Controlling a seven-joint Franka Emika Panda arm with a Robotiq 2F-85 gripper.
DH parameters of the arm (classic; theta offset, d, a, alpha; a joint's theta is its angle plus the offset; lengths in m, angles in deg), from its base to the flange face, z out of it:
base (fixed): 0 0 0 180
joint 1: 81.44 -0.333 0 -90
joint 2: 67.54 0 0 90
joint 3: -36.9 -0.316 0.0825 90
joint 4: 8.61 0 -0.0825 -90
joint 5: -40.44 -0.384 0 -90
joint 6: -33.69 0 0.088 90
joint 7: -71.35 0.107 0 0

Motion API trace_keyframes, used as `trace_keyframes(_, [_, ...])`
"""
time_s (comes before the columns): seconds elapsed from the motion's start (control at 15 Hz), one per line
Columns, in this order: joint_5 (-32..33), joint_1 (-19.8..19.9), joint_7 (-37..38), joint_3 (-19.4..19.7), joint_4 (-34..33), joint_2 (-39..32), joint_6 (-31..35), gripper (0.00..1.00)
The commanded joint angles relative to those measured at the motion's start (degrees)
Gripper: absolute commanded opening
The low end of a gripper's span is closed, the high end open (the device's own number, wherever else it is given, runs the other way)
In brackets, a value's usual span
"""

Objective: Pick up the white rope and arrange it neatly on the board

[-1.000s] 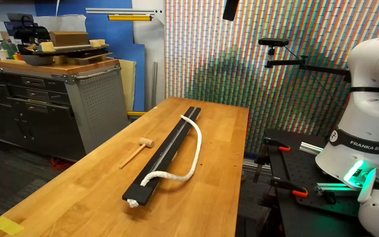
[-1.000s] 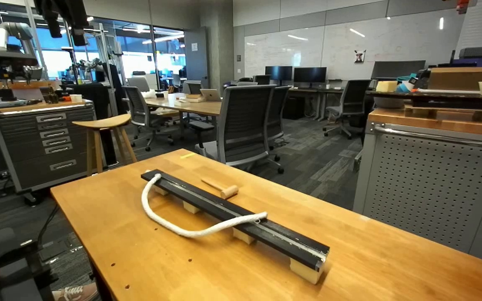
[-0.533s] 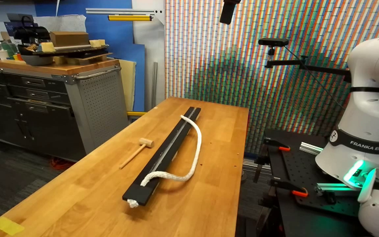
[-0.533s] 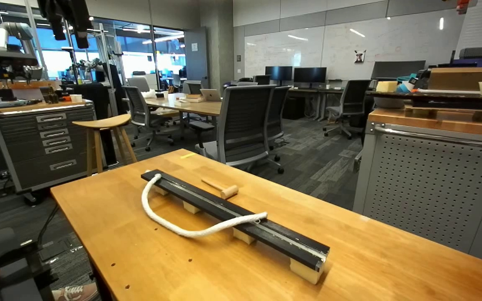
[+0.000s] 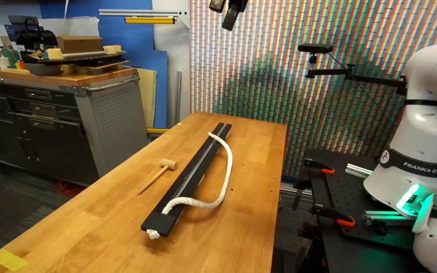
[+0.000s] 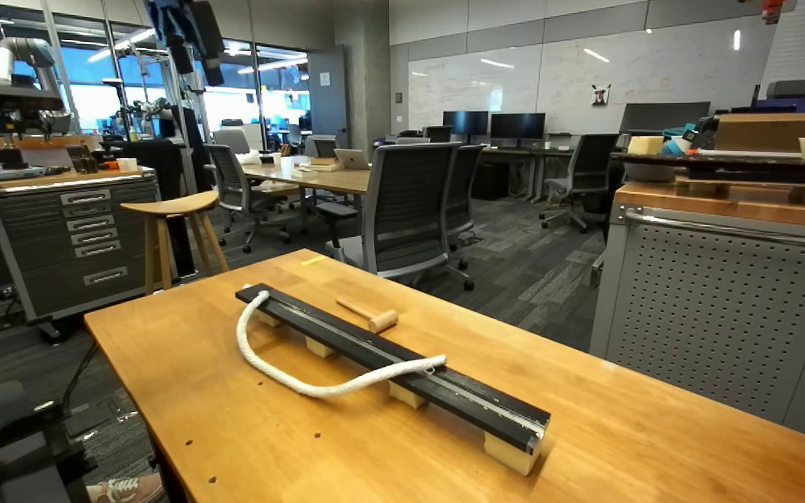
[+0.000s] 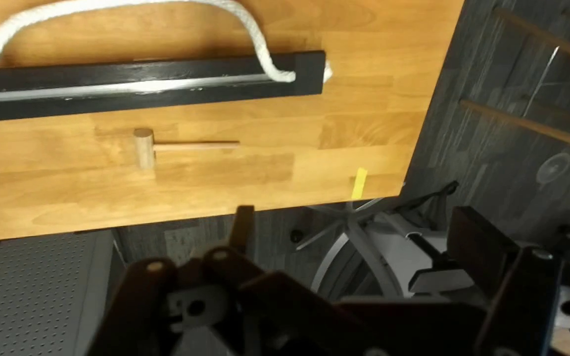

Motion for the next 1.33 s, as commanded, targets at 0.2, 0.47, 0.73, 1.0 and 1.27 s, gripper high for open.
trace_keyframes(0.2, [11.71, 6.24, 7.29, -0.39, -2.01, -5.0, 6.67, 1.0])
trace_keyframes(0.47, [19.47, 9.28, 13.29, -0.2, -3.02, -8.03, 7.22, 1.0])
trace_keyframes(0.73, [23.74, 10.8, 16.78, 0.49, -5.63, -12.28, 7.35, 1.0])
trace_keyframes(1.0, [26.85, 10.68, 18.03, 1.32, -11.39, -18.45, 5.48, 1.0])
trace_keyframes(1.27, [24.15, 8.95, 15.72, 2.49, -17.08, -22.75, 3.38, 1.0])
